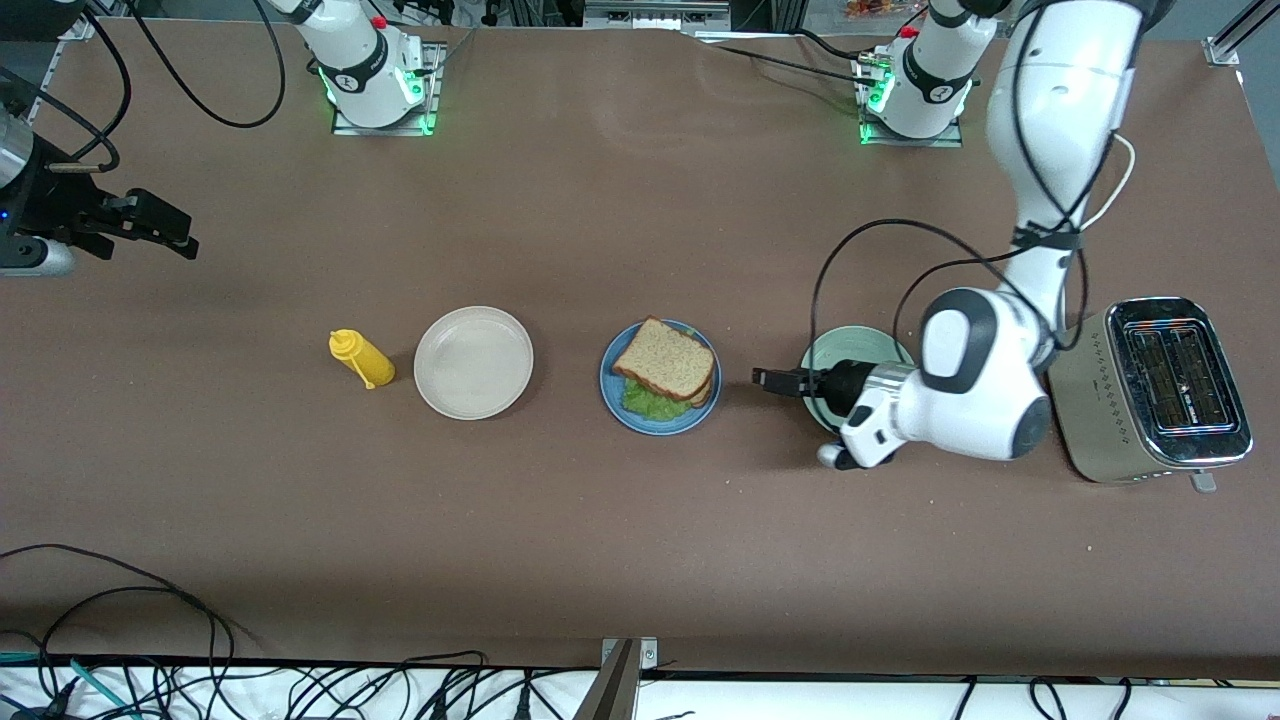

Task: Make sandwich in blue plate with both arms
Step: 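Raise the left gripper and move it back toward the toaster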

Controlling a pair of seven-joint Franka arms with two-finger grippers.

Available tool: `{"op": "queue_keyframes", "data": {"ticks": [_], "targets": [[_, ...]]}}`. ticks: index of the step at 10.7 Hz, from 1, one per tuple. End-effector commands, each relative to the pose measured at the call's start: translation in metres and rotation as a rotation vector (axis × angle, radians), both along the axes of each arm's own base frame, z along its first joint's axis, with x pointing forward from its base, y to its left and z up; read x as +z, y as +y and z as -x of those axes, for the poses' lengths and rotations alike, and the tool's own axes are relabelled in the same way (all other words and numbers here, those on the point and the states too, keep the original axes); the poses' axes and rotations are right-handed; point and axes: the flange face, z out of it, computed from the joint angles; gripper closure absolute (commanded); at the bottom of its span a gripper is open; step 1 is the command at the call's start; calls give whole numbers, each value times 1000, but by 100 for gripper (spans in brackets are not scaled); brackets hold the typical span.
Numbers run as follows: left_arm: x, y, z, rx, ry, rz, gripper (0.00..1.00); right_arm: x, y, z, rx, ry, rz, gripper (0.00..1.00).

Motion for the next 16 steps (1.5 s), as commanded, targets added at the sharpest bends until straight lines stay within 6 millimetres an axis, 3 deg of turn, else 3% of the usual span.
{"op": "queue_keyframes", "data": {"ticks": [1,3,6,7,9,10,12,16], "targets": [[62,21,3,-1,-63,4,0,8,0,3,-8,-6,-17,0],[93,47,3,-53,-143,-130,0,8,0,3,-8,-6,-17,0],[170,90,8,-66,-291,-268,0,8,0,3,-6,-5,-17,0],[188,95,11,-78,-325,-309,0,7,0,3,-6,-3,-19,0],[229,106,27,-100,-390,-384,0,8,0,3,-6,-5,-17,0],[251,121,37,-75,-409,-389,0,8,1,3,-4,-5,-17,0],[279,135,57,-113,-415,-475,0,8,1,3,-5,-6,-19,0],[326,144,91,-164,-427,-589,0,7,0,3,-6,-5,-19,0]]}}
